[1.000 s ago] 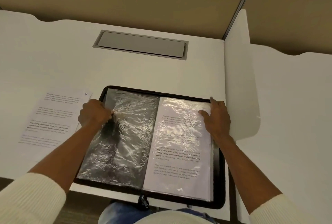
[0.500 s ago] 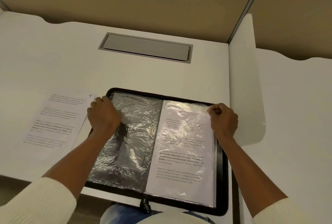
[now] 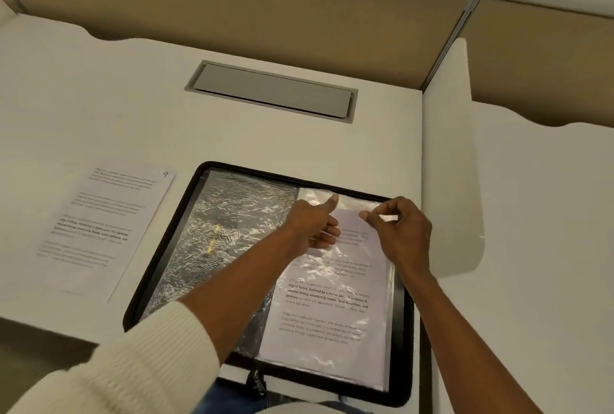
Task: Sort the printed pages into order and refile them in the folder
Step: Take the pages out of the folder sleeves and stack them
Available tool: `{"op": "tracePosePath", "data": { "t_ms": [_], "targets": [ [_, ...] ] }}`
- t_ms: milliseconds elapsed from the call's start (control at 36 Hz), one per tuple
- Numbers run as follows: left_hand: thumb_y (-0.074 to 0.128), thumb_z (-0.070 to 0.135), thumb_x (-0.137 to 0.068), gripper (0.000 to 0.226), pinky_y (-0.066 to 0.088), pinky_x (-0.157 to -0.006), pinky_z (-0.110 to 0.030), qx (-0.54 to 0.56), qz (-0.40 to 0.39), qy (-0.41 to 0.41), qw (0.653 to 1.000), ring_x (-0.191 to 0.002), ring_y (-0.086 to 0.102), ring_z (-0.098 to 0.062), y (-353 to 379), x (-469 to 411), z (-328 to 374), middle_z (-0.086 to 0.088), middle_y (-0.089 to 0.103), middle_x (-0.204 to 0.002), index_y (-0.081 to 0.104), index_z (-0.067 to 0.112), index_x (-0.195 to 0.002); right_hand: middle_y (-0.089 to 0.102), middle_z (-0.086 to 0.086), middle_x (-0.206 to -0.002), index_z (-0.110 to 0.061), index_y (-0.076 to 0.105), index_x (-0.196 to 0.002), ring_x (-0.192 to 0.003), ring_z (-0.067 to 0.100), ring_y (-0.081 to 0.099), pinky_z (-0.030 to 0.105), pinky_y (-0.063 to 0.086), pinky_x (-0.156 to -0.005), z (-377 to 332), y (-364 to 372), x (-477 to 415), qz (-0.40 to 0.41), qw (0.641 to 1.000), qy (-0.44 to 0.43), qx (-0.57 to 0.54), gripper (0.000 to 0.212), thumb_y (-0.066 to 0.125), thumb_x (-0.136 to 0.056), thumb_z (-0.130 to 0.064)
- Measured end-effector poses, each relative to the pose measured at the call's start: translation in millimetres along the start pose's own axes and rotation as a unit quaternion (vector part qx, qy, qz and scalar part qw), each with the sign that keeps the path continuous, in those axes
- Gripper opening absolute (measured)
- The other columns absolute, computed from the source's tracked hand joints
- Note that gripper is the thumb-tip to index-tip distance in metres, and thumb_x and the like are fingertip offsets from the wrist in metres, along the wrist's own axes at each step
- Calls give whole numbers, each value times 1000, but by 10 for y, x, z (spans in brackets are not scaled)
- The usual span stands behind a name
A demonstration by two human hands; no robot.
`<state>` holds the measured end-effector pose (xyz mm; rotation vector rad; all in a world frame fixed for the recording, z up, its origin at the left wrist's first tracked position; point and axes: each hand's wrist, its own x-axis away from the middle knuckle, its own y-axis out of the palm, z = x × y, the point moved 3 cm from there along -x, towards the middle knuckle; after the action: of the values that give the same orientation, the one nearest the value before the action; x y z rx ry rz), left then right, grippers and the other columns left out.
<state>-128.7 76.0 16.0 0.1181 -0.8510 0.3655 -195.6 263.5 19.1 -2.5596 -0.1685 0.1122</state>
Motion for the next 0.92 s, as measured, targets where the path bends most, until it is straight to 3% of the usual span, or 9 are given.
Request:
{"op": "tracePosePath", "data": {
  "t_ms": [83,222,333,444,528,583,694,778,917],
  "targets": [
    [67,57,-98,62,60,-59,-30,19,-4,-23,1000,-65,71,-25,147,-44,9,-20,79,-93,75,-5,-105,70,-11,-83,-28,66,-77,-87,11,67,44,58,-79,3,-6,18,-16,1000,-7,-6,29,94,-74,-36],
    [66,23,-104,31,60,-57,-27,69,15,-8,997,-59,69,-20,205,-60,6,-17,78,-88,73,-6,-109,71,-7,-83,-27,66,-77,-83,11,68,39,58,-78,-18,-40,17,-30,1000,-6,-8,30,95,-73,-34],
    [72,30,-101,30,56,-51,-23,91,36,16,995,-56,66,-16,178,-85,-23,-12,74,-81,73,2,-92,71,-7,-84,-25,66,-82,-83,14,68,39,59,-80,-32,-36,-16,-35,999,16,-16,32,93,-74,-40],
    [73,29,-101,33,58,-55,-26,124,61,41,990,-57,65,-17,156,-82,-26,-12,73,-77,74,-3,-97,70,-11,-96,-26,64,-98,-93,11,68,39,60,-84,-97,-17,-78,-15,998,44,-47,42,87,-77,-54],
    [75,31,-99,33,59,-58,-28,147,72,57,985,-61,67,-18,146,-94,-58,-11,74,-75,74,-1,-94,66,-18,-112,-33,62,-112,-110,11,63,33,55,-90,-188,-7,-124,0,999,10,-43,55,76,-77,-73],
    [76,30,-99,32,59,-59,-29,151,77,64,984,-62,67,-19,148,-92,-82,-10,74,-74,74,-1,-92,64,-19,-115,-35,63,-112,-115,12,60,32,53,-91,-239,12,-165,-6,999,-25,-22,52,73,-78,-74],
    [76,28,-98,32,58,-59,-29,161,73,59,982,-61,66,-19,192,-69,-117,-11,74,-73,75,-5,-99,69,-14,-101,-32,72,-93,-98,8,65,36,58,-84,-335,93,-328,-79,995,-39,41,22,82,-85,-50],
    [76,27,-98,34,55,-54,-26,161,74,63,982,-60,65,-18,225,-54,-148,-12,74,-74,75,-7,-101,73,-11,-86,-26,74,-85,-84,9,69,35,59,-78,-379,202,-490,-167,980,0,107,23,84,-84,-47],
    [77,28,-97,32,55,-56,-25,148,85,88,981,-61,66,-17,252,-26,-177,-13,75,-74,75,-4,-97,71,-7,-89,-22,76,-84,-86,15,68,36,58,-76,-432,354,-756,-283,929,62,230,28,93,-74,-42]
  ]
}}
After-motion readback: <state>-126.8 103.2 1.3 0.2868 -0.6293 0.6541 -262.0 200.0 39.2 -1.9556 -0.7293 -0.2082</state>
